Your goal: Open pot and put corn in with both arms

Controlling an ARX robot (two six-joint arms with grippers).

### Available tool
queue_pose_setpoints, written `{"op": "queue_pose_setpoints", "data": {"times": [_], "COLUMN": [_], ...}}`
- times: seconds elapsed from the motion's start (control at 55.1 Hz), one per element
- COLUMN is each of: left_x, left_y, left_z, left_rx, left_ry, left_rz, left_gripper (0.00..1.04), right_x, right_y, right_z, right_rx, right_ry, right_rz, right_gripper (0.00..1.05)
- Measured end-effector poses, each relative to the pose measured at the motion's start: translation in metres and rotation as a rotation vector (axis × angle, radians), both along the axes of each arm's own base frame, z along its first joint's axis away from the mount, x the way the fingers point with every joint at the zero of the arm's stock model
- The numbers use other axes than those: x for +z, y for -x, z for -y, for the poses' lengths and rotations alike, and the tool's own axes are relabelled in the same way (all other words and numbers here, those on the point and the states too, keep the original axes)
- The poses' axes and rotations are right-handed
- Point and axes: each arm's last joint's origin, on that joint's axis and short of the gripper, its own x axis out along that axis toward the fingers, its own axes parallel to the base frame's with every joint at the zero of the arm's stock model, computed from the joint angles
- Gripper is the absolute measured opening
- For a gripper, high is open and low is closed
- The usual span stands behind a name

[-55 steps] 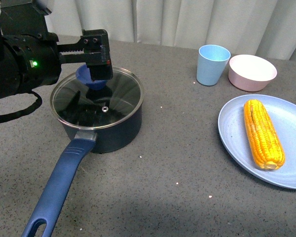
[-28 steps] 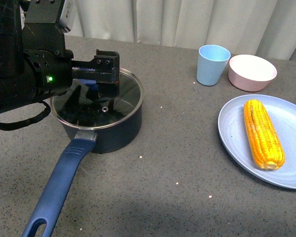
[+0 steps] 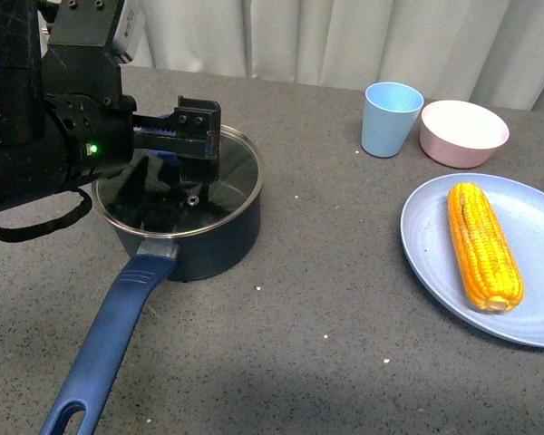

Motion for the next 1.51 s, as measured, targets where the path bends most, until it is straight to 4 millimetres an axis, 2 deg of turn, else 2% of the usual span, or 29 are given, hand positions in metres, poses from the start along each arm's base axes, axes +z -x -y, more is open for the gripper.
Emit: {"op": "queue_pose_setpoints", "data": {"times": [0.308,0.454,0.544,0.78,0.962,1.089,1.197,1.379,1.506], "left_x": [-0.002,-0.001,-0.001,0.0,0.018,0.04,0.047,0.035,0.02], "left_y": [0.001,0.002,0.002,0.003,0.006,0.002,-0.003,-0.006,-0.007], "left_z": [0.0,0.002,0.002,0.001,-0.008,-0.027,-0.06,-0.119,-0.144], "left_rx": [-0.014,-0.035,-0.038,-0.037,-0.005,0.052,0.145,0.272,0.316], "left_ry": [-0.026,-0.017,-0.02,-0.023,-0.004,0.024,0.031,0.012,-0.008], "left_rz": [0.002,0.004,0.012,0.012,0.045,0.104,0.132,0.132,0.121], "left_gripper": [0.97,0.73,0.65,0.64,0.64,0.64,0.64,0.64,0.64], "right_x": [0.0,0.0,0.0,0.0,0.0,0.0,0.0,0.0,0.0], "right_y": [0.0,0.0,0.0,0.0,0.0,0.0,0.0,0.0,0.0], "right_z": [0.0,0.0,0.0,0.0,0.0,0.0,0.0,0.0,0.0], "right_rx": [0.0,0.0,0.0,0.0,0.0,0.0,0.0,0.0,0.0], "right_ry": [0.0,0.0,0.0,0.0,0.0,0.0,0.0,0.0,0.0], "right_rz": [0.0,0.0,0.0,0.0,0.0,0.0,0.0,0.0,0.0], "right_gripper": [0.96,0.96,0.96,0.96,0.96,0.96,0.96,0.96,0.96]}}
